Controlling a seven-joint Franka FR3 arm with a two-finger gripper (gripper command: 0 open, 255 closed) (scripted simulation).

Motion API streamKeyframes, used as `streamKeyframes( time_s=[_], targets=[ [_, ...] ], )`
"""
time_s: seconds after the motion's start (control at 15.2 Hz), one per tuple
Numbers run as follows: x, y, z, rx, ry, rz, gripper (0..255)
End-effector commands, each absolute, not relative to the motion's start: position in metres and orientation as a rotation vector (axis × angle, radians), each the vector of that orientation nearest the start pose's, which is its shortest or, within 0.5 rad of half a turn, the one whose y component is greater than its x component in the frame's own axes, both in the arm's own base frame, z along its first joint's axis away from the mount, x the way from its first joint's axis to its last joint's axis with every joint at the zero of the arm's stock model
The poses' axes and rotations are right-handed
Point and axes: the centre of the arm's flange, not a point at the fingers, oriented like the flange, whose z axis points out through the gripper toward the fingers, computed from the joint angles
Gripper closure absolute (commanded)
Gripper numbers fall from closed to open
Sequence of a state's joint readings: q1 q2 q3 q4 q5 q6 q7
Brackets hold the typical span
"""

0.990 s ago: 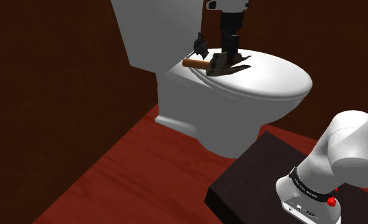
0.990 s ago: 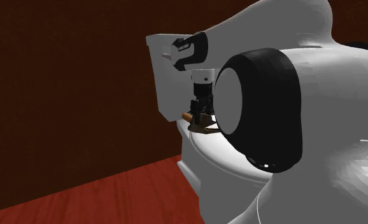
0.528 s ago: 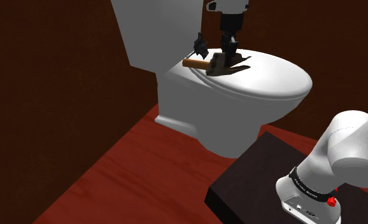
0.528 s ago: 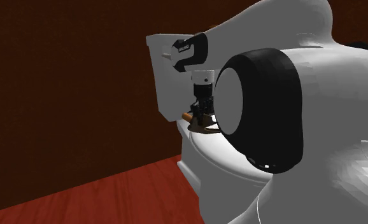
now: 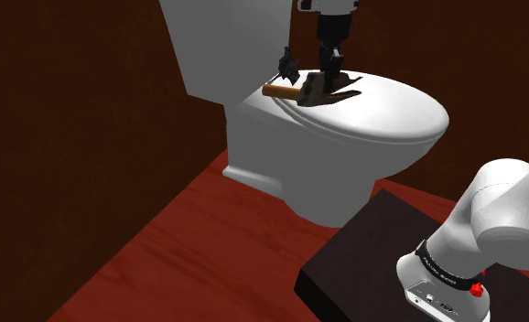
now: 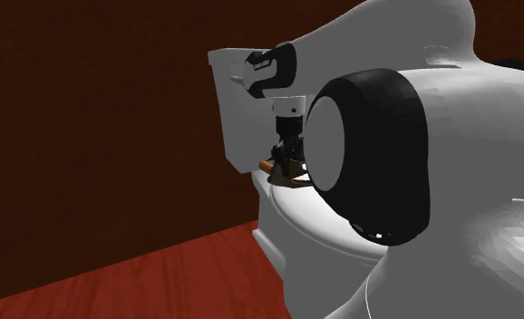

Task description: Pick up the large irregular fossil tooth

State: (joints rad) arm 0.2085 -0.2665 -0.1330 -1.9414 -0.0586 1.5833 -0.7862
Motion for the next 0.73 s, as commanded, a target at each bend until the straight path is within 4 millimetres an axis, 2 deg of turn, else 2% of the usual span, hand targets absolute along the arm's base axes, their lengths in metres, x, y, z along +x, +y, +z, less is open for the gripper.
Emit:
streamKeyframes(
  time_s=[0.0, 0.66],
  targets=[
    [0.465, 0.023, 0.596, -2.835, -1.32, 0.151, 255],
    [0.465, 0.023, 0.649, -2.835, -1.32, 0.151, 255]
  ],
)
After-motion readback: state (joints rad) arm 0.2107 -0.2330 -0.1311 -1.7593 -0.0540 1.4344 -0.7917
